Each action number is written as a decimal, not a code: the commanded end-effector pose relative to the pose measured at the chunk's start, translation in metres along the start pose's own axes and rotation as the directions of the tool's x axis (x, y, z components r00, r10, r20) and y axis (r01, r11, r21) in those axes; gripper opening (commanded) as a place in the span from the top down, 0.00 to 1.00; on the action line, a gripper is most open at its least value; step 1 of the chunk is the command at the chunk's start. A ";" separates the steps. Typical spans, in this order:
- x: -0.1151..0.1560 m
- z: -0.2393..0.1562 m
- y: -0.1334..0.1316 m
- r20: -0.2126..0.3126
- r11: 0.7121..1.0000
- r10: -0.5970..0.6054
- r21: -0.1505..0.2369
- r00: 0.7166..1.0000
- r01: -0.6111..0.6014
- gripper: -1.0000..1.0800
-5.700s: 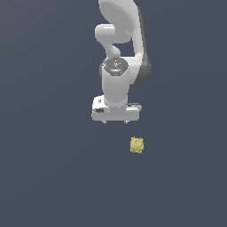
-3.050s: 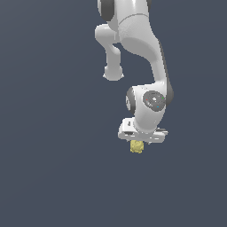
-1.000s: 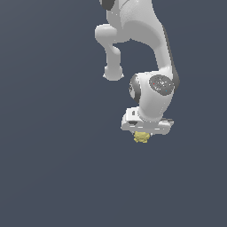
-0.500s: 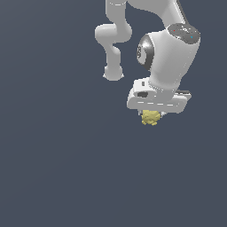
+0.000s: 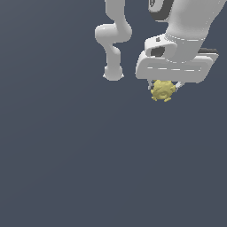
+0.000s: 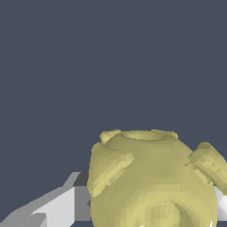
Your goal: Pick up the object and move it to a goal position.
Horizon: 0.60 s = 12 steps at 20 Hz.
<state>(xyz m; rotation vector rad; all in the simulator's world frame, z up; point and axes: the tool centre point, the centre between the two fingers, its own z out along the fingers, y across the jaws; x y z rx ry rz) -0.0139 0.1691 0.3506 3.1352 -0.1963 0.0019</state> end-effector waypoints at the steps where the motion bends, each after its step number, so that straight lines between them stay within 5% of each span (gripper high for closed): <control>1: -0.006 -0.025 -0.003 0.001 1.000 0.000 -0.001 1.000 0.000 1.00; 12: -0.016 -0.084 -0.012 0.001 1.000 0.000 0.000 1.000 0.000 1.00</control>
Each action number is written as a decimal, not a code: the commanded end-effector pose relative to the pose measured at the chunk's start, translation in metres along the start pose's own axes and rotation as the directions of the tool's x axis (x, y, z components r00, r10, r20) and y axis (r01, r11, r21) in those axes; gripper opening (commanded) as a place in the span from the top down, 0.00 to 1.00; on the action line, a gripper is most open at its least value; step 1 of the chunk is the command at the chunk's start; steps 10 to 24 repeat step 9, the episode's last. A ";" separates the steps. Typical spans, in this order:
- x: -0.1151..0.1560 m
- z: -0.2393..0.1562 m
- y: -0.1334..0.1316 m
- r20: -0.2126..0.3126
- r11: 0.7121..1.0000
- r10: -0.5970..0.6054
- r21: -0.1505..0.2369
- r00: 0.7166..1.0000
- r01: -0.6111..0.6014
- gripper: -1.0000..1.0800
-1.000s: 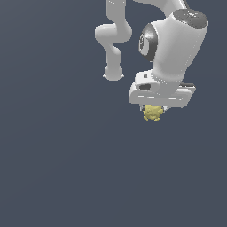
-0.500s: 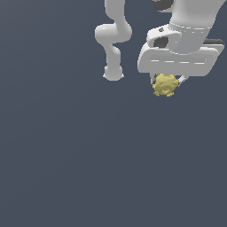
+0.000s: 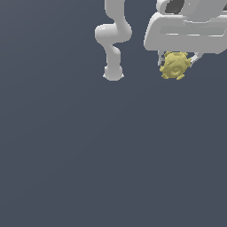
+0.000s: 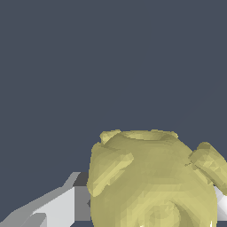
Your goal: Pick up the object and move it to a goal position.
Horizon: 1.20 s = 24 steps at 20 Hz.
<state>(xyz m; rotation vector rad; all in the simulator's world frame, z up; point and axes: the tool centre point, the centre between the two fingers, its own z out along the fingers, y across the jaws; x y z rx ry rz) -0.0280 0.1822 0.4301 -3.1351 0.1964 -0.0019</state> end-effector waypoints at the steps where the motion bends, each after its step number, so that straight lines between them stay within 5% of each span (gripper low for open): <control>1: -0.001 -0.007 -0.001 0.001 1.000 0.000 0.000 1.000 0.000 1.00; 24: 0.000 -0.007 -0.002 0.001 1.000 0.000 0.000 1.000 0.000 1.00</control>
